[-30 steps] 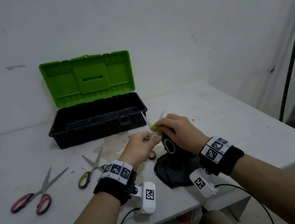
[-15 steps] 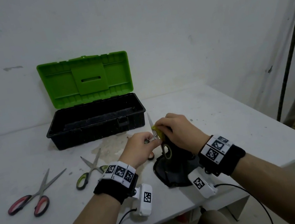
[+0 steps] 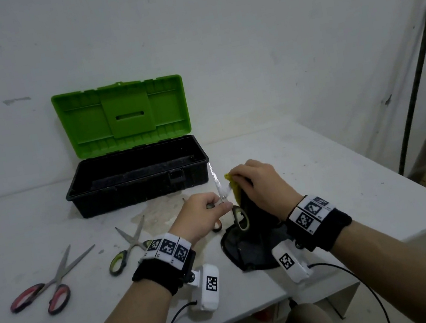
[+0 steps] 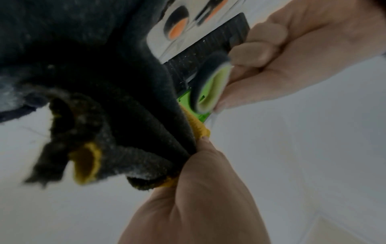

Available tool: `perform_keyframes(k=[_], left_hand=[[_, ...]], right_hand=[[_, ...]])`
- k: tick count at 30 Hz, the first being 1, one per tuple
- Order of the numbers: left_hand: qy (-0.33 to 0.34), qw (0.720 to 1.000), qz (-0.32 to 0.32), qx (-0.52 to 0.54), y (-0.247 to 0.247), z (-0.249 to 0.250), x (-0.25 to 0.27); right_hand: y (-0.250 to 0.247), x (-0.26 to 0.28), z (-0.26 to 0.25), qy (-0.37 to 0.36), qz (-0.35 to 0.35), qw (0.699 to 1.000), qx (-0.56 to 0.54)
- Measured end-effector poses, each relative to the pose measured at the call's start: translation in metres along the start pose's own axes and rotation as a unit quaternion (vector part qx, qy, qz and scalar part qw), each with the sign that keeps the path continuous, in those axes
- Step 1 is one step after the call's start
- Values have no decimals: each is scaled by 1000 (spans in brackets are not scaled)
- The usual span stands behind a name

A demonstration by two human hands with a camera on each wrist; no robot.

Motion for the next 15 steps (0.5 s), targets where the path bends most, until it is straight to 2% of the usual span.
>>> perform_keyframes(k=[4, 7, 15], left_hand=[[-46, 999, -5, 11, -1, -14, 1], [-92, 995, -13, 47, 0, -20, -1], [-65, 994, 5, 87, -3, -18, -6]], right_hand=[[-17, -9, 26, 57, 43, 997, 14], [-22, -9, 24, 49, 55, 997, 10], [-15, -4, 8, 12, 24, 1000, -1]])
Point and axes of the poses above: each hand's wrist, its own x-axis away from the middle knuckle, its own y-axis out of the palm, z = x × y, the point moved 8 cm from there along -x, towards the middle knuckle, and after that the axes turned 1 degree about -x, right-handed, at the moved point
